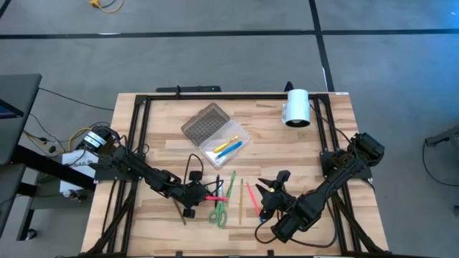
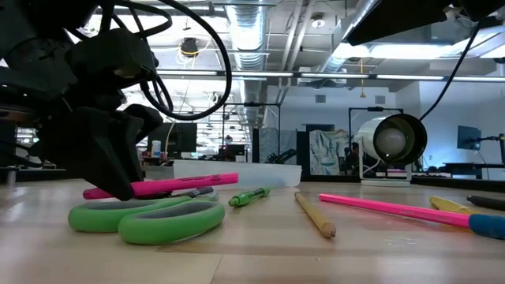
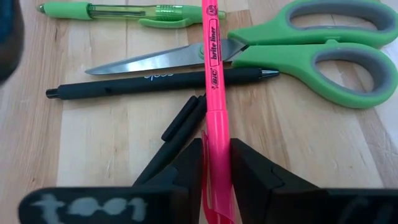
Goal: Pick & place school supplies into a supply box
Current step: Put the pink pen into the transparent supply box
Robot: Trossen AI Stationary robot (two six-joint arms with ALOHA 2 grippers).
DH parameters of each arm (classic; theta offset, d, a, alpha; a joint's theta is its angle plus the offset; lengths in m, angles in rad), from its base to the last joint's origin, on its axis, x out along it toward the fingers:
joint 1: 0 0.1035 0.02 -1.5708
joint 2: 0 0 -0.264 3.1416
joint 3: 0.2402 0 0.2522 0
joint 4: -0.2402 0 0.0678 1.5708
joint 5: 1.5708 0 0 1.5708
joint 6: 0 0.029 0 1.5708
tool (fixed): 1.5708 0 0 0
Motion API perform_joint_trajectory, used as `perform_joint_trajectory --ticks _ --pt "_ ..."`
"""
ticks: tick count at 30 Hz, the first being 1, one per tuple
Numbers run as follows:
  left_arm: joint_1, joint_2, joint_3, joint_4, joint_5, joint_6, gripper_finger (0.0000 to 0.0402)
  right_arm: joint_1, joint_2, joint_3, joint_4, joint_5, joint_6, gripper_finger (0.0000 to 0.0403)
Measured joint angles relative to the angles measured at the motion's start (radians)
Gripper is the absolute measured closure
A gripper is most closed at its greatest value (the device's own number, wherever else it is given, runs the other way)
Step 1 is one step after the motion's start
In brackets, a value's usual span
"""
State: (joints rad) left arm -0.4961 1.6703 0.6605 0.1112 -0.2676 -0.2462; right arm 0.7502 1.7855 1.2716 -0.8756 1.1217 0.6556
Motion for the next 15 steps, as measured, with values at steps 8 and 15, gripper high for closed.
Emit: perform_joint_trajectory --ticks 8,15 --pt "0.000 0.000 0.000 0.021 -0.002 0.046 0.0344 0.000 0.000 0.000 0.000 0.000 0.000 0.0296" --pt "0.000 0.000 0.001 0.022 -0.041 0.073 0.0344 0.000 0.000 0.000 -0.004 0.000 0.000 0.0296"
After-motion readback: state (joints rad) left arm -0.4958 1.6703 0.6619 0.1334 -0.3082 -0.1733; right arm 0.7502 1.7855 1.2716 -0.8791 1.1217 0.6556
